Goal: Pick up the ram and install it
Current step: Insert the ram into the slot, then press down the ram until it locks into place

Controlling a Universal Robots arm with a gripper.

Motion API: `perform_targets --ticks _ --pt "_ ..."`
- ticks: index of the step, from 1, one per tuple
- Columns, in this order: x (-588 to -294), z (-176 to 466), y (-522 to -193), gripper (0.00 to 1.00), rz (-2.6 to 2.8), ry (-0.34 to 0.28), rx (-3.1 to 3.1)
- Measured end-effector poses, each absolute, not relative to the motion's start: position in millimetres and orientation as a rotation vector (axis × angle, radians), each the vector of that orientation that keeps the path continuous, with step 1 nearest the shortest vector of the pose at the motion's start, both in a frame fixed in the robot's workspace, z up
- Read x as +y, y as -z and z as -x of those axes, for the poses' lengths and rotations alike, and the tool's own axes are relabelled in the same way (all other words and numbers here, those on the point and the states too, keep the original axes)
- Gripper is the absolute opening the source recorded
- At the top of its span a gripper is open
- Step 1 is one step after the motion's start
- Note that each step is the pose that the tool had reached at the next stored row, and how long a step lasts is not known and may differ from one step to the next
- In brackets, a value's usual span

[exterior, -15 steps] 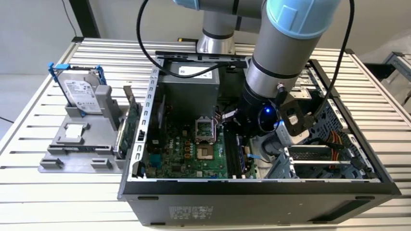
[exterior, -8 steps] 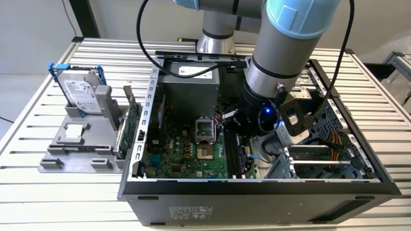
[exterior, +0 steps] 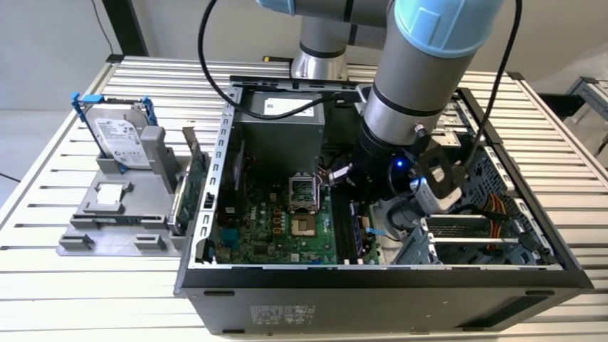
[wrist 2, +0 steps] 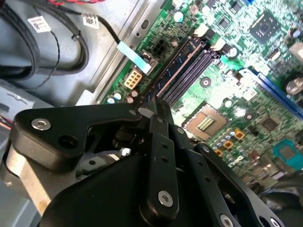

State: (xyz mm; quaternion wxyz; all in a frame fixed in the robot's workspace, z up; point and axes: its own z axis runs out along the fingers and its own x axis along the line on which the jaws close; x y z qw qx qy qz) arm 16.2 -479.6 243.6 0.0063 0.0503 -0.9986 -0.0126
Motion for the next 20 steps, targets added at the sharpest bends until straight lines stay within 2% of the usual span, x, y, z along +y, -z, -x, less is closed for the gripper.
perform_targets --ticks 20 --pt "-478.3 -16.2 -243.6 0.00 -0.718 0.033 -3.041"
